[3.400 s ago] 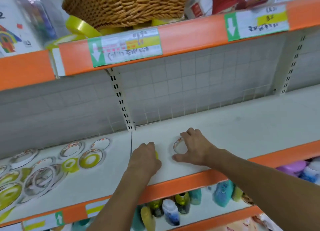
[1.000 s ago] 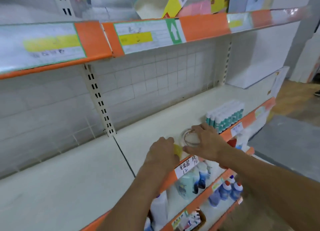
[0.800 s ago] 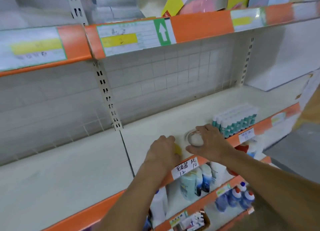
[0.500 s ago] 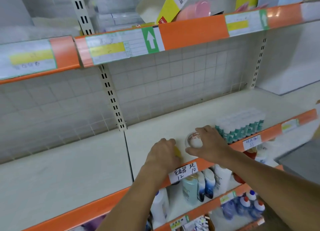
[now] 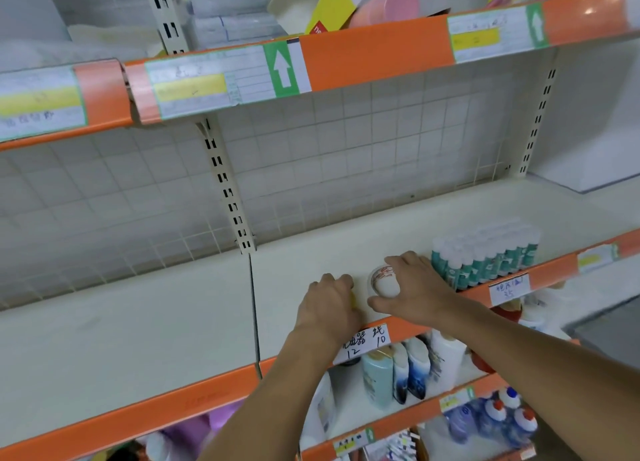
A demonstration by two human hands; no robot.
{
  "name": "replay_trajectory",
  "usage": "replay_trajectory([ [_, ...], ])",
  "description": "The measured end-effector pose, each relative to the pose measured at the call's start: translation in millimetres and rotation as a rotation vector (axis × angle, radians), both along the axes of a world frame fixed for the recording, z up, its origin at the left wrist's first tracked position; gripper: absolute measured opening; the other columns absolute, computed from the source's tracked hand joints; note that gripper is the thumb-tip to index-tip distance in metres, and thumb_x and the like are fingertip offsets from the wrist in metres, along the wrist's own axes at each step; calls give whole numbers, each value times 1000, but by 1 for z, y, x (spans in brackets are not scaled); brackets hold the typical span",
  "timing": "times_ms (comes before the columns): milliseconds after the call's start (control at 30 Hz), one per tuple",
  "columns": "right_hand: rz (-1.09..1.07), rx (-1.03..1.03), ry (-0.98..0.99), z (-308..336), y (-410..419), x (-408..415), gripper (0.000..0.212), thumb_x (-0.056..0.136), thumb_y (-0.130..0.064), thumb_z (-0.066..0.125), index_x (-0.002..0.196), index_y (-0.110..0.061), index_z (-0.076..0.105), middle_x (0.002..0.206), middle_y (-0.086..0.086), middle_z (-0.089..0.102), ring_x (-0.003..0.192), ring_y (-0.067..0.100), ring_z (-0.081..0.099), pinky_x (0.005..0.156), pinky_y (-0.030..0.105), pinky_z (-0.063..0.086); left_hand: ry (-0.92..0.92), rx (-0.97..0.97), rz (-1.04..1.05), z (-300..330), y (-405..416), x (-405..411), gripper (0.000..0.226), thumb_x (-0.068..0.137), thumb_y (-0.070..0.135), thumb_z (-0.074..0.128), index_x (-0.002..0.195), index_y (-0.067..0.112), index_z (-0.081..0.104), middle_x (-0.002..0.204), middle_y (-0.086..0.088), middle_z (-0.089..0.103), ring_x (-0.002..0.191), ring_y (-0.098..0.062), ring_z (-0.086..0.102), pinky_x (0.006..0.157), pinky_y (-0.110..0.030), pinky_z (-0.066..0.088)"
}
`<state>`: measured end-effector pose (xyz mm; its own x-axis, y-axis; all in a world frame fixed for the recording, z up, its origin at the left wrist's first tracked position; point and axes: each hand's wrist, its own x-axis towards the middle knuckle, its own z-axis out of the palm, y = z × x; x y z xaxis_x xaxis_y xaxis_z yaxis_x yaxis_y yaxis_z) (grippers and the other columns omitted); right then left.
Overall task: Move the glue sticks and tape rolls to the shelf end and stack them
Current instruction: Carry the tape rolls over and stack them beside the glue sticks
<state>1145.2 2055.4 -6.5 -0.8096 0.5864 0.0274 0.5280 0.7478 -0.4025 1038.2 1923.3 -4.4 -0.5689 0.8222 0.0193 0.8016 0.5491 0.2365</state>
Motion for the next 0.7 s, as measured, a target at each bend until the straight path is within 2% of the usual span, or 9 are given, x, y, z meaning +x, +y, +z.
replay_trajectory([
  [300, 200, 66, -42, -2, 18, 1, 86, 79, -59, 66, 147, -17, 34, 138, 4, 40, 130, 24, 36, 106, 37, 39, -45, 25, 146, -3, 7, 10, 49, 85, 25, 63, 132, 16, 52, 120, -10, 54, 106, -29, 56, 87, -33, 48],
  [500, 247, 22, -46, -2, 28, 5, 86, 77, -61, 69, 143, -15, 37, 136, 6, 39, 130, 26, 34, 106, 37, 37, -57, 65, 266, -3, 7, 27, 52, 89, 30, 63, 136, 15, 48, 133, -7, 50, 120, -28, 52, 99, -34, 45],
  [600, 238, -1, -41, -4, 30, 5, 91, 74, -64, 70, 143, -15, 37, 137, 6, 38, 129, 26, 35, 105, 36, 38, -51, 57, 369, -3, 6, 32, 41, 89, 33, 60, 123, 14, 49, 117, -9, 55, 109, -29, 56, 87, -34, 48],
  [700, 241, 2, -32, -5, 33, 4, 95, 72, -66, 71, 145, -15, 37, 136, 6, 39, 127, 26, 35, 105, 35, 37, -77, 77, 418, -2, 5, 36, 41, 91, 30, 59, 127, 15, 46, 117, -9, 55, 104, -27, 58, 83, -30, 46],
])
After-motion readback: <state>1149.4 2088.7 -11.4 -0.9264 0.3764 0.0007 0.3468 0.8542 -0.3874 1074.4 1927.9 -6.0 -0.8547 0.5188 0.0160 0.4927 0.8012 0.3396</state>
